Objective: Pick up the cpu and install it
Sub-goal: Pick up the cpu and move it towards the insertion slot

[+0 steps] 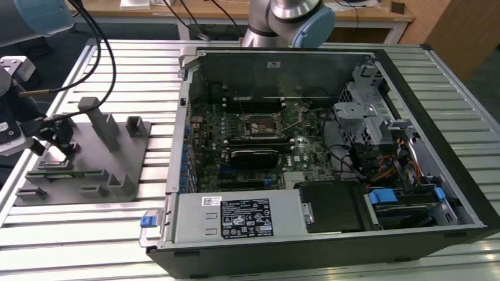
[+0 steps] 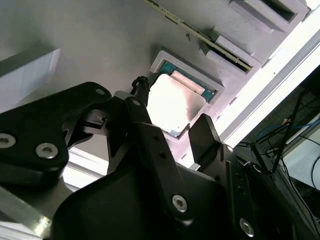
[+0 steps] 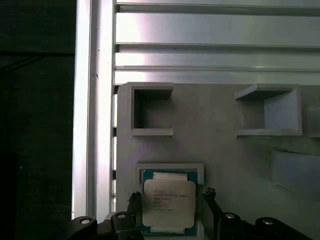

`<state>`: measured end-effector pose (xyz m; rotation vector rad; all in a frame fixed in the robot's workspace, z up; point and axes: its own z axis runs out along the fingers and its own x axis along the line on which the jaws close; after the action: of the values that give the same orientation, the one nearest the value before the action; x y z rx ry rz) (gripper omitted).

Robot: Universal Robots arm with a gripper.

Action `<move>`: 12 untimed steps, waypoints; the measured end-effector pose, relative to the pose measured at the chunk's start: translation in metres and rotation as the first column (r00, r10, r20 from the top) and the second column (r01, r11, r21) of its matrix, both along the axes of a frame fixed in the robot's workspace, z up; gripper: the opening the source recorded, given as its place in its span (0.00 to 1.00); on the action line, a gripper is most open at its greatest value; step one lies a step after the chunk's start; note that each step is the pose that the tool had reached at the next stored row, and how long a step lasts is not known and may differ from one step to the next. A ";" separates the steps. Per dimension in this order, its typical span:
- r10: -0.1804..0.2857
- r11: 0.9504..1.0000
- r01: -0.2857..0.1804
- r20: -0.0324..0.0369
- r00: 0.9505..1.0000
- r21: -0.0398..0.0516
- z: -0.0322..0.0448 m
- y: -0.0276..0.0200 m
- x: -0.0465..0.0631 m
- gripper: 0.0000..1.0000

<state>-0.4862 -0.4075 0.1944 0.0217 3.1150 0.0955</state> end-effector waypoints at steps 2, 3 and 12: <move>0.007 1.000 -0.007 0.000 1.000 0.000 -0.0011 0.0003 -0.001 0.59; 0.008 1.000 -0.008 0.000 1.000 0.000 -0.0015 0.0004 -0.001 0.59; 0.012 1.000 -0.012 0.000 1.000 -0.001 -0.0079 0.0004 -0.001 0.59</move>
<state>-0.4874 -0.4071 0.1865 0.0033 3.1157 0.0940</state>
